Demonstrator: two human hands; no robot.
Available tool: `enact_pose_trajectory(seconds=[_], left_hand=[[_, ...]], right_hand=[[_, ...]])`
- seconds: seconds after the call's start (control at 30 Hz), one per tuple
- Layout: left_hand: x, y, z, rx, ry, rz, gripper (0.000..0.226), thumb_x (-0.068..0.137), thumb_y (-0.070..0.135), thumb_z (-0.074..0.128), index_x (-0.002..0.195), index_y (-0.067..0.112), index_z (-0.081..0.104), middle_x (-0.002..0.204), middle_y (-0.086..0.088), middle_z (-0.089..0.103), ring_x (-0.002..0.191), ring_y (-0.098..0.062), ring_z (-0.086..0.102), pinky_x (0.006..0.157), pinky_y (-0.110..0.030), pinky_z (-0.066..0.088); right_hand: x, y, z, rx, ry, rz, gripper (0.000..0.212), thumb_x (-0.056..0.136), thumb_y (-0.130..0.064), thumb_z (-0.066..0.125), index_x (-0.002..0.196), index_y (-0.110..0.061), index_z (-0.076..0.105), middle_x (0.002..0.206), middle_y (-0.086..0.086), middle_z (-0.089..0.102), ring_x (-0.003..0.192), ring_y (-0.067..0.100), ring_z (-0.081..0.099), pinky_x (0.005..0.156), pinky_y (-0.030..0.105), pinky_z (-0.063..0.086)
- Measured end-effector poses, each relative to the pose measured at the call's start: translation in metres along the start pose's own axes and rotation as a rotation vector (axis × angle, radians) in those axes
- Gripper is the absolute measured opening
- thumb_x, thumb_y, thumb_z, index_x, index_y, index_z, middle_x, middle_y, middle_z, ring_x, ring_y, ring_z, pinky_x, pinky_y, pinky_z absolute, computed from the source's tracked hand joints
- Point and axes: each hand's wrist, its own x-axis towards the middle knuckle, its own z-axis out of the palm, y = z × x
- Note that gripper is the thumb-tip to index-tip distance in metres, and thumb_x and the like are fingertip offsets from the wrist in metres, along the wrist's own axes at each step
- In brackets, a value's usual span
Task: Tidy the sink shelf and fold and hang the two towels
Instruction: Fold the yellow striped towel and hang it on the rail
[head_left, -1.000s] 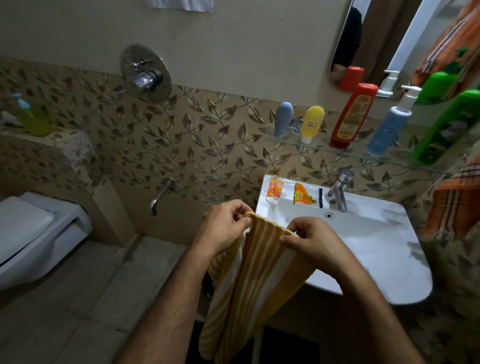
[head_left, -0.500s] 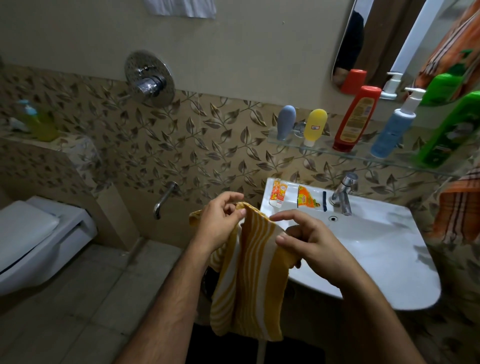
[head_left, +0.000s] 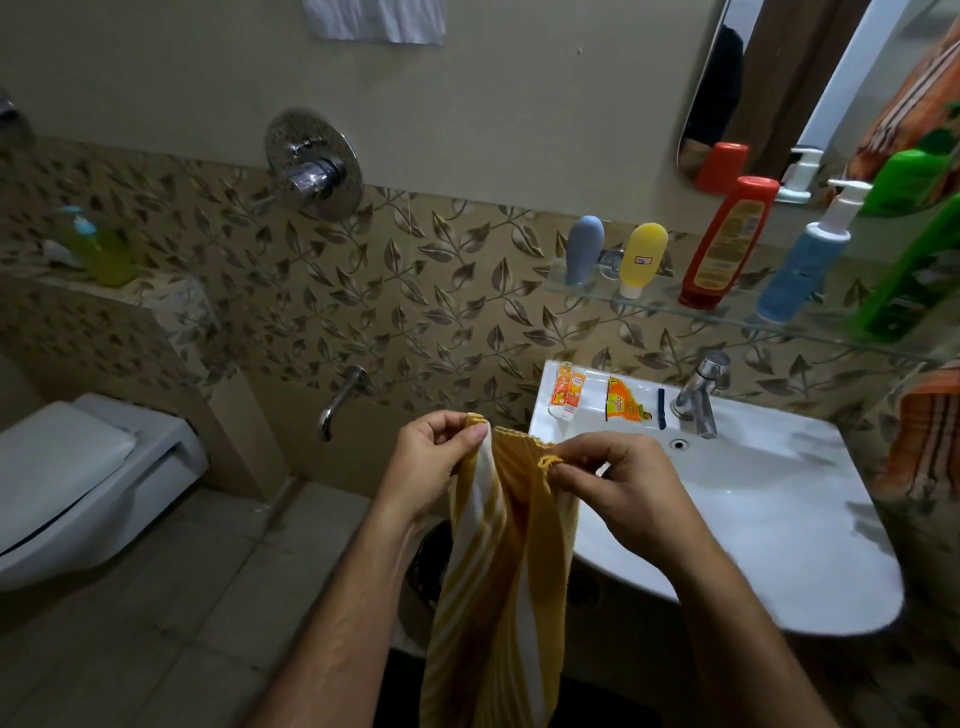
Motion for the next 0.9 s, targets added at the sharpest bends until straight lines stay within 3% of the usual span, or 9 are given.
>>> enact_pose_trajectory(seconds=[0.1, 0.23, 0.33, 0.43, 0.5, 0.63, 0.73, 0.9], left_hand=[[-0.002, -0.001, 0.003, 0.041, -0.011, 0.041, 0.009, 0.088, 0.011, 0.068, 0.094, 0.007, 0.072, 0.082, -0.003, 0.073, 0.079, -0.011, 0.068, 0.073, -0.026, 0.057], [-0.005, -0.002, 0.013, 0.043, -0.021, 0.080, 0.005, 0.087, 0.012, 0.070, 0.090, 0.009, 0.073, 0.083, -0.006, 0.072, 0.081, -0.015, 0.067, 0.076, -0.031, 0.056], [-0.011, 0.000, 0.020, 0.006, -0.040, 0.087, 0.007, 0.085, 0.010, 0.071, 0.091, 0.007, 0.073, 0.083, -0.009, 0.073, 0.078, -0.016, 0.067, 0.074, -0.030, 0.057], [-0.018, 0.000, 0.027, -0.076, -0.063, 0.041, 0.008, 0.088, 0.005, 0.067, 0.094, 0.002, 0.071, 0.082, -0.009, 0.071, 0.073, -0.013, 0.066, 0.067, -0.024, 0.056], [-0.021, -0.001, 0.029, -0.142, -0.079, -0.004, 0.009, 0.091, 0.004, 0.062, 0.094, 0.004, 0.070, 0.081, -0.009, 0.070, 0.070, -0.012, 0.064, 0.064, -0.023, 0.055], [-0.023, 0.002, 0.025, -0.265, -0.126, -0.072, 0.009, 0.084, 0.010, 0.065, 0.092, 0.008, 0.068, 0.076, -0.004, 0.070, 0.064, -0.009, 0.064, 0.061, -0.021, 0.053], [-0.023, 0.004, 0.020, -0.288, -0.160, -0.089, 0.022, 0.071, 0.019, 0.068, 0.091, 0.009, 0.069, 0.076, -0.003, 0.072, 0.065, -0.010, 0.064, 0.063, -0.023, 0.053], [-0.023, 0.005, 0.016, -0.247, -0.209, -0.076, 0.022, 0.075, 0.023, 0.066, 0.091, 0.011, 0.071, 0.078, -0.004, 0.071, 0.067, -0.011, 0.063, 0.064, -0.023, 0.053]], right_hand=[[-0.002, -0.001, -0.004, -0.152, -0.057, -0.123, 0.009, 0.079, -0.038, 0.071, 0.075, -0.031, 0.069, 0.090, -0.016, 0.058, 0.093, 0.004, 0.054, 0.078, 0.023, 0.045], [-0.004, -0.009, 0.002, 0.073, -0.156, -0.108, 0.018, 0.083, -0.038, 0.063, 0.078, -0.021, 0.069, 0.073, -0.005, 0.065, 0.070, 0.014, 0.062, 0.066, 0.038, 0.051], [0.000, -0.009, 0.017, 0.032, -0.011, -0.140, 0.018, 0.085, -0.040, 0.066, 0.077, -0.024, 0.069, 0.065, -0.006, 0.063, 0.061, 0.011, 0.058, 0.054, 0.033, 0.047], [0.005, -0.008, 0.030, -0.087, 0.212, -0.121, 0.014, 0.084, -0.041, 0.066, 0.075, -0.030, 0.067, 0.060, -0.014, 0.059, 0.058, 0.005, 0.056, 0.052, 0.026, 0.044], [0.008, -0.008, 0.037, -0.084, 0.269, -0.061, 0.017, 0.085, -0.037, 0.069, 0.071, -0.031, 0.063, 0.056, -0.016, 0.055, 0.057, 0.005, 0.054, 0.051, 0.025, 0.042], [0.013, -0.008, 0.042, -0.040, 0.234, -0.006, 0.020, 0.085, -0.034, 0.071, 0.068, -0.029, 0.063, 0.055, -0.014, 0.054, 0.055, 0.004, 0.053, 0.050, 0.022, 0.038], [0.015, -0.009, 0.039, 0.000, 0.186, 0.007, 0.018, 0.084, -0.033, 0.073, 0.069, -0.029, 0.065, 0.057, -0.014, 0.057, 0.055, 0.002, 0.053, 0.051, 0.016, 0.037], [0.019, -0.012, 0.038, 0.093, 0.154, 0.037, 0.023, 0.084, -0.030, 0.075, 0.064, -0.030, 0.062, 0.058, -0.010, 0.058, 0.055, 0.003, 0.052, 0.050, 0.015, 0.038]])
